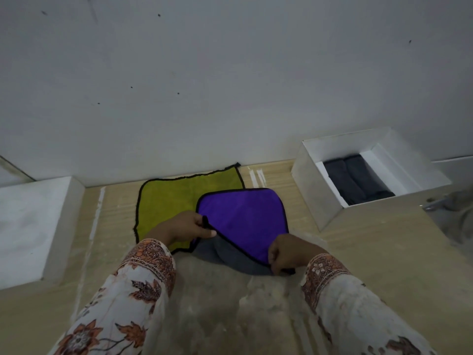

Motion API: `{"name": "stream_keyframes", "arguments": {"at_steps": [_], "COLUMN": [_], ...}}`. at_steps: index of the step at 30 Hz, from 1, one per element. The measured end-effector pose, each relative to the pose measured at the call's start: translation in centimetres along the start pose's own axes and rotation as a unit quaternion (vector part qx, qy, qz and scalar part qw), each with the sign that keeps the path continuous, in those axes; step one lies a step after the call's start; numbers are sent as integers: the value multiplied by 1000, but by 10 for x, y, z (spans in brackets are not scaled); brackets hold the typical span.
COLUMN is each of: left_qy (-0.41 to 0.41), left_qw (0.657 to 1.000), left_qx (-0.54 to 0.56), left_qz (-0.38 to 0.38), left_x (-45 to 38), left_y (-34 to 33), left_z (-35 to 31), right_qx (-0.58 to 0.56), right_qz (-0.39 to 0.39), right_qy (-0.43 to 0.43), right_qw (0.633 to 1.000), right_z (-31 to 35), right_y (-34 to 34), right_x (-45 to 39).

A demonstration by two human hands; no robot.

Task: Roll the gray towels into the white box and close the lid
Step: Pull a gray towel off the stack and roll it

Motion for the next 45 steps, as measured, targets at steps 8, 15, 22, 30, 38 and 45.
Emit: {"name": "stream_keyframes", "arguments": {"at_steps": [8, 15, 22, 30, 38, 45], "left_qy": [-25, -24, 26, -94, -51, -185], "left_qw": [992, 965, 952, 905, 889, 911], "left_qx": [53, -15, -48, -201, -413, -261], "left_qz": [-115, -262, -301, -362, -194, -261], "left_x": [-11, -37, -62, -64, -93, -61], "left_y": [24, 47, 52, 49, 24, 47], "left_z": [6, 3, 21, -5, -21, -41], "right_qx": [-193, -199, -148, -76, -41, -274], "right_qz": [-184, -296, -335, -352, -289, -310], "right_qy": [-7, 6, -8, 1, -34, 37], "right_qw": [964, 934, 930, 933, 956, 910], "right_z": [-24, -18, -12, -5, -11, -2], "right_y": [89, 127, 135, 132, 121, 146], "right_x": [-18, -55, -90, -110, -113, -77]}}
Point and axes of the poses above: each hand's wrist, its own x-axis away from the middle knuckle, its own y-axis out of the back of the hand, z = x × y, the point moved 7 cm from there along -x, towards the middle knuckle, and after that the axes turned 7 degrees about -y, right-handed, at the moved point
